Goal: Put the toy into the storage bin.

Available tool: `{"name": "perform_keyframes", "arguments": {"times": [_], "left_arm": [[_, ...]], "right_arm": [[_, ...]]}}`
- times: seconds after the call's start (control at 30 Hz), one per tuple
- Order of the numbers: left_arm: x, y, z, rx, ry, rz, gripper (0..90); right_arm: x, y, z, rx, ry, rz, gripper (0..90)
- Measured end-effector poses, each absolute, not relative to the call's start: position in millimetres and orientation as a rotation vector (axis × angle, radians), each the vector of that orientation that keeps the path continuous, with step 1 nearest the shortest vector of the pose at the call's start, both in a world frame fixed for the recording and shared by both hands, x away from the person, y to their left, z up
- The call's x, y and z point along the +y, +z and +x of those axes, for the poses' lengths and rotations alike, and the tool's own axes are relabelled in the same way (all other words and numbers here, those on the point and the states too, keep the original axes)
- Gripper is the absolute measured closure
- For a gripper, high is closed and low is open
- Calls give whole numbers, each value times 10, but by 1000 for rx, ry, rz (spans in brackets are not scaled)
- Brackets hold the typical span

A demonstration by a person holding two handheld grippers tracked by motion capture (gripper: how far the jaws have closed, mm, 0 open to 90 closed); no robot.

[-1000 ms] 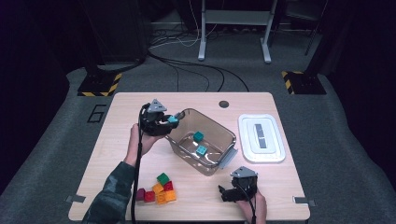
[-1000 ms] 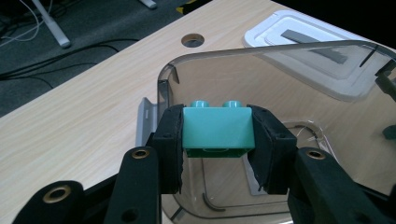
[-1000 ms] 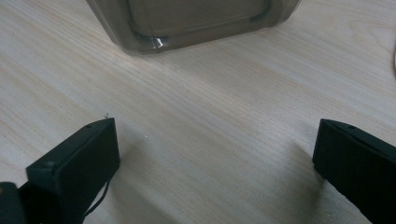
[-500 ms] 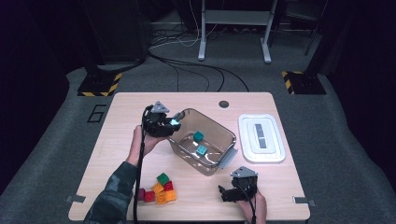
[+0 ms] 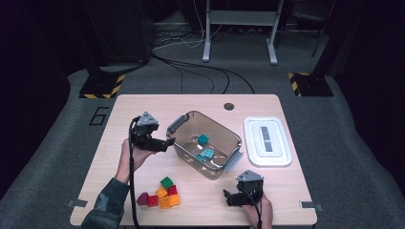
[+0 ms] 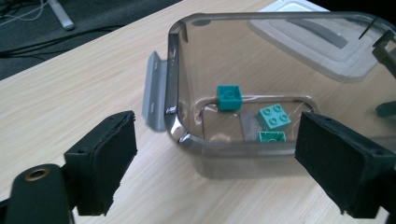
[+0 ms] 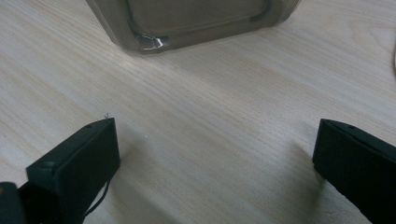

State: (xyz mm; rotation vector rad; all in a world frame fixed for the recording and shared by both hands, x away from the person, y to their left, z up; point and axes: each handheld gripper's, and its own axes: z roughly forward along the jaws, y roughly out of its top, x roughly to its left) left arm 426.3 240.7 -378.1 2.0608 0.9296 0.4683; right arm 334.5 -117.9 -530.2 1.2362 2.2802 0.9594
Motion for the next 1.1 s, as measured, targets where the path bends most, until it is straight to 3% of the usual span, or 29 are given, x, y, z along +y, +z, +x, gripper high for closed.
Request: {"name": "perform_keyframes", "arguments": {"times": [0.57,1.1], "left_arm": [[2785,-4100,3740,1007,530,2005,78],[3050,-4546,3394,1116,473,1966,9]], "right_arm": [[-1181,-5302,3345,2284,959,1232,0],[-1188,-5302,3347,2290,954,1220,0]]}}
